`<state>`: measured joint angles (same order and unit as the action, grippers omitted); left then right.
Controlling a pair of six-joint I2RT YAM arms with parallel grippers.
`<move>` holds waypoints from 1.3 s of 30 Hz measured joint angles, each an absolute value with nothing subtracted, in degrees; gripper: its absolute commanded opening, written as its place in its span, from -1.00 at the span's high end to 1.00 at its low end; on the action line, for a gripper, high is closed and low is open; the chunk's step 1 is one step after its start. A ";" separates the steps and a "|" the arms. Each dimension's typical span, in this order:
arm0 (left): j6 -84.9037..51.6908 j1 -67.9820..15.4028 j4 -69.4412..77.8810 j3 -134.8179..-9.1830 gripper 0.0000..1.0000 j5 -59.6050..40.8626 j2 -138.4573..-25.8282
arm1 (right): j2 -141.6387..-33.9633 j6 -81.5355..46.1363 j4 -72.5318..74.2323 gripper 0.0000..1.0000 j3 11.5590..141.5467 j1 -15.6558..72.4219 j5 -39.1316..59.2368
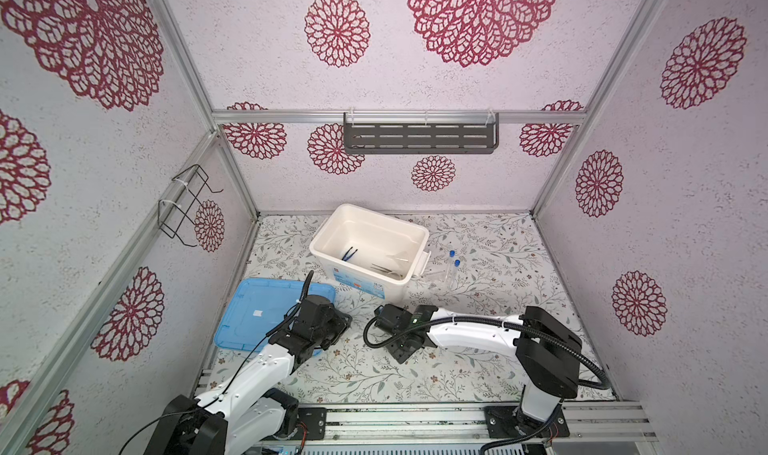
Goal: Organize the chemistry lab equipment
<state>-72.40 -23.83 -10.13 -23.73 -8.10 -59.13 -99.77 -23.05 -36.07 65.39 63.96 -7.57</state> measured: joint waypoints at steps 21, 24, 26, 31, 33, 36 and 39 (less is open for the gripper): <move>-70.65 -23.70 -13.37 -24.27 0.11 -6.96 -56.23 | -91.57 -23.79 -32.75 0.19 54.22 59.94 -0.95; -70.65 -23.70 -13.34 -24.27 0.10 -7.01 -56.12 | -92.68 -23.53 -32.64 0.21 54.24 59.92 -0.05; -70.67 -23.70 -13.32 -24.27 0.10 -7.05 -56.12 | -93.23 -23.53 -32.47 0.25 54.24 59.92 0.32; -70.76 -23.70 -13.15 -24.27 0.09 -7.20 -56.14 | -94.54 -23.33 -31.53 0.48 54.24 59.92 0.16; -70.94 -23.70 -13.04 -24.27 0.09 -7.27 -56.14 | -94.94 -22.92 -31.29 0.60 54.30 59.92 0.01; -71.16 -23.68 -12.78 -24.27 0.09 -7.44 -56.16 | -95.98 -21.61 -32.01 0.65 55.46 60.01 -1.10; -71.31 -23.68 -12.71 -24.27 0.09 -7.70 -56.16 | -97.91 -19.92 -33.41 0.70 57.82 60.16 -1.87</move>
